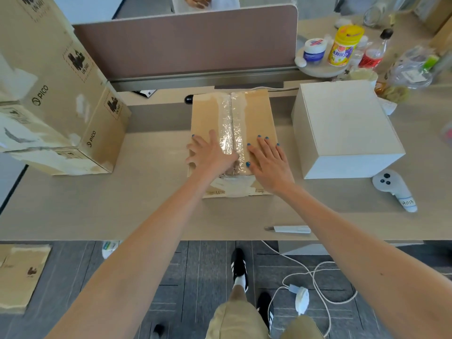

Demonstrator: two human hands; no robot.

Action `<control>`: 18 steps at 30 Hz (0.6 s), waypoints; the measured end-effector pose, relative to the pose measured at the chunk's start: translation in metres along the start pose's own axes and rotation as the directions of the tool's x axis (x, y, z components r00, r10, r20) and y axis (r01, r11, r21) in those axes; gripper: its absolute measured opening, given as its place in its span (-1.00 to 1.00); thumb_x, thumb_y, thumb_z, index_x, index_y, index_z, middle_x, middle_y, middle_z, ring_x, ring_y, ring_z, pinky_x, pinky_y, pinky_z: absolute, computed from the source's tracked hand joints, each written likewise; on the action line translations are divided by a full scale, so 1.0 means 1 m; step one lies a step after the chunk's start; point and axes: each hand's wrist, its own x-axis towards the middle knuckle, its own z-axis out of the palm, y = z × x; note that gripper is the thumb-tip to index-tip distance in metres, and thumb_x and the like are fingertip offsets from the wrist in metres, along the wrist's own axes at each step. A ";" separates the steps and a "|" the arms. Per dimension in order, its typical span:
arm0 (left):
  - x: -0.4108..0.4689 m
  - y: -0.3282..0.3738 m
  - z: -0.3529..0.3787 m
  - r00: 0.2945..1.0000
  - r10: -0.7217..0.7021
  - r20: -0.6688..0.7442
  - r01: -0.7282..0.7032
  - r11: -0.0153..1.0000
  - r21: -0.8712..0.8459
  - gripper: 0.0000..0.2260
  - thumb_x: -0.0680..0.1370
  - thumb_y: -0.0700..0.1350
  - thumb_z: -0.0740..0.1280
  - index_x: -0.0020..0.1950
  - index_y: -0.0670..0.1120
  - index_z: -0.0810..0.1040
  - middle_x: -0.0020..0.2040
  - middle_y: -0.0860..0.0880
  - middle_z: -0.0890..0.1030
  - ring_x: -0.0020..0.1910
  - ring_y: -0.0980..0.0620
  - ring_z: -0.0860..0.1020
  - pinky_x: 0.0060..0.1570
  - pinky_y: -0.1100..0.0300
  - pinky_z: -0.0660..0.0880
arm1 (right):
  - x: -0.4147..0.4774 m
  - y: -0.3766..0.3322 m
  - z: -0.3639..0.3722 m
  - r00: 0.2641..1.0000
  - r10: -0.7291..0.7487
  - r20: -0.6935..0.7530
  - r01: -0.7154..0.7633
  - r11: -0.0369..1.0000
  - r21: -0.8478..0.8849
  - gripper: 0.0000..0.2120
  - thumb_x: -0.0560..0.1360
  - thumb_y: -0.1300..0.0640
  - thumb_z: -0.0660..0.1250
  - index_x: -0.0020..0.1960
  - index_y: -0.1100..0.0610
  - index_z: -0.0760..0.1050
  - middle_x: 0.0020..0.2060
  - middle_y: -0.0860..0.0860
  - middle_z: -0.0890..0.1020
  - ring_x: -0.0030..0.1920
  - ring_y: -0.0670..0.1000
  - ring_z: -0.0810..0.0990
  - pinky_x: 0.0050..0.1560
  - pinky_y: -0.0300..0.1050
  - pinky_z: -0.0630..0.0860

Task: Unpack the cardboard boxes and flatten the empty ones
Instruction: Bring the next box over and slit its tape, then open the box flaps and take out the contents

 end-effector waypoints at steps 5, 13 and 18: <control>-0.001 0.002 -0.006 1.000 0.019 0.013 -0.020 0.998 0.063 -0.12 0.40 0.33 0.31 0.52 0.01 -0.07 0.51 -0.38 0.07 0.37 -0.48 0.21 0.19 -0.38 0.36 | 0.001 -0.001 -0.002 0.999 -0.001 0.042 0.002 1.000 -0.023 -0.49 0.64 -0.14 -0.05 0.56 -0.07 0.01 0.57 -0.01 -0.11 0.55 -0.01 -0.21 0.52 -0.01 -0.26; -0.007 -0.023 -0.062 0.953 0.289 0.090 -0.269 0.946 -0.183 -0.49 0.59 0.11 0.14 0.46 0.03 0.03 0.14 -0.15 0.54 -0.11 -0.14 0.62 -0.05 -0.16 0.60 | 0.000 -0.002 -0.005 0.999 0.005 0.050 -0.004 1.000 -0.016 -0.50 0.64 -0.13 -0.06 0.55 -0.06 0.01 0.57 0.00 -0.10 0.55 0.00 -0.21 0.52 0.00 -0.26; -0.021 -0.044 -0.096 0.959 0.281 -0.040 -0.273 0.875 -0.400 -0.57 0.63 -0.10 0.26 0.44 0.08 0.17 0.04 -0.11 0.54 -0.17 -0.13 0.62 -0.35 0.00 0.65 | 0.002 -0.015 -0.011 0.996 0.069 0.055 -0.071 0.997 0.030 -0.51 0.62 -0.11 0.01 0.52 -0.01 0.11 0.57 0.02 -0.07 0.55 0.02 -0.19 0.52 0.08 -0.22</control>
